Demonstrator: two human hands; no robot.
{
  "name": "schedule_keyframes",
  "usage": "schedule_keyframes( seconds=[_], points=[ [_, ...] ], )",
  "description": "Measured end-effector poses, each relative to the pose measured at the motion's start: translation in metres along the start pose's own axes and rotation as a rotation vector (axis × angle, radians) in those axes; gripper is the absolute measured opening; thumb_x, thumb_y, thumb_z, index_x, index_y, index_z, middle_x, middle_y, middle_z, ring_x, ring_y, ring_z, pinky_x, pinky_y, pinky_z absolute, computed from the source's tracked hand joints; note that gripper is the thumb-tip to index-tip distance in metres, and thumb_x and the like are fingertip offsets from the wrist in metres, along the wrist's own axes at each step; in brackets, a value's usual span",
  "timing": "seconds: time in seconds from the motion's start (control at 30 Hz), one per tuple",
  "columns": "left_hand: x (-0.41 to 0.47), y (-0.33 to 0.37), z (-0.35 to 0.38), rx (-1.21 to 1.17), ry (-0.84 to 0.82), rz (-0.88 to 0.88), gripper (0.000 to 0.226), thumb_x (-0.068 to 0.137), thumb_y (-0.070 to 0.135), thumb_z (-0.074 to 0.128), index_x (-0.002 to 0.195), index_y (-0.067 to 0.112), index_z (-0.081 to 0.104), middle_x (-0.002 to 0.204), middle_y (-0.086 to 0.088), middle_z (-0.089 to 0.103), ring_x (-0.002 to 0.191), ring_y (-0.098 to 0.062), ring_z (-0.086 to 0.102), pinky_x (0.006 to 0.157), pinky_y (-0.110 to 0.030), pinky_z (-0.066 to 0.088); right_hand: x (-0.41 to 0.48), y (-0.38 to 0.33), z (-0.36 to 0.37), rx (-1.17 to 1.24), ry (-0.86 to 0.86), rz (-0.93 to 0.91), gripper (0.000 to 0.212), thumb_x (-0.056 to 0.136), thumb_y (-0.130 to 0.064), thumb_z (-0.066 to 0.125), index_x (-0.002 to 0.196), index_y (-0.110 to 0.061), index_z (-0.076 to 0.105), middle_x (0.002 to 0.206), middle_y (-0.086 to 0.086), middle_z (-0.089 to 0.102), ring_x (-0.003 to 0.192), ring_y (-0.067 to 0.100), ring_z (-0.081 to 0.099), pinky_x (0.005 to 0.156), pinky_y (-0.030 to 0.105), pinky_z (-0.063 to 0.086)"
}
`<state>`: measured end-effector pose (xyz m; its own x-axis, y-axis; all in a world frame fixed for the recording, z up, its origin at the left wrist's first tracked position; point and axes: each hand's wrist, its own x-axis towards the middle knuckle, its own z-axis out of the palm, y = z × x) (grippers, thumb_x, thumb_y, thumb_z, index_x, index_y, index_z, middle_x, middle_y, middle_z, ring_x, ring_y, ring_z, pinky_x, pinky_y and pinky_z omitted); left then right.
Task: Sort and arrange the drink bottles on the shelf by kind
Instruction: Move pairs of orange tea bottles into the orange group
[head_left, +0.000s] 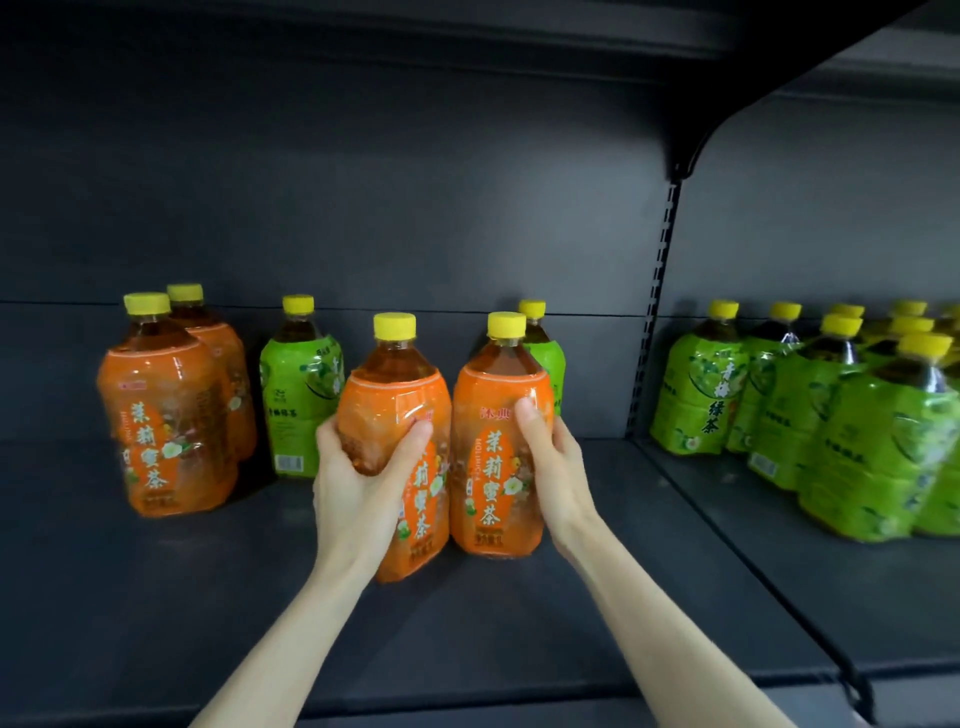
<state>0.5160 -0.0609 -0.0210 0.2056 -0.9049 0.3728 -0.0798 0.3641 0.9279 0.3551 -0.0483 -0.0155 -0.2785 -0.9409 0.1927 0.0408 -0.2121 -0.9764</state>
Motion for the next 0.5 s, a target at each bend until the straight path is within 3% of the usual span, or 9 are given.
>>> schedule_keyframes(
  seconds=[0.13,0.3,0.4,0.5],
  points=[
    [-0.015,0.011,0.01,-0.068,-0.036,0.041,0.07,0.055,0.073,0.063,0.114,0.039,0.044,0.105,0.012,0.061,0.1,-0.016,0.061,0.085,-0.039,0.05,-0.018,-0.013,-0.014,-0.005,0.13,-0.059,0.073,0.067,-0.081,0.054,0.108,-0.021,0.063,0.098,0.0,0.074,0.09,0.014,0.071,0.088,0.044,0.056],
    [-0.046,0.048,0.04,-0.207,-0.139,0.095,0.051,0.056,0.072,0.059,0.096,0.042,0.054,0.093,0.011,0.069,0.085,-0.008,0.068,0.076,-0.034,0.053,-0.044,-0.046,-0.073,-0.072,0.192,-0.17,0.086,0.06,-0.086,0.049,0.097,-0.01,0.068,0.09,0.007,0.075,0.085,0.021,0.072,0.084,0.048,0.057],
    [-0.08,0.07,0.075,-0.251,-0.226,0.101,0.05,0.056,0.072,0.058,0.095,0.04,0.056,0.088,0.015,0.071,0.081,-0.005,0.069,0.073,-0.033,0.053,-0.069,-0.061,-0.125,-0.074,0.254,-0.2,0.09,0.06,-0.085,0.049,0.096,-0.003,0.067,0.087,0.009,0.075,0.082,0.025,0.072,0.082,0.048,0.057],
    [-0.13,0.081,0.12,-0.302,-0.304,0.085,0.055,0.058,0.072,0.059,0.1,0.036,0.06,0.093,0.009,0.072,0.085,-0.012,0.07,0.078,-0.04,0.055,-0.105,-0.066,-0.191,-0.103,0.34,-0.21,0.088,0.063,-0.081,0.049,0.085,0.003,0.064,0.071,0.006,0.071,0.066,0.022,0.068,0.071,0.04,0.057]
  ],
)
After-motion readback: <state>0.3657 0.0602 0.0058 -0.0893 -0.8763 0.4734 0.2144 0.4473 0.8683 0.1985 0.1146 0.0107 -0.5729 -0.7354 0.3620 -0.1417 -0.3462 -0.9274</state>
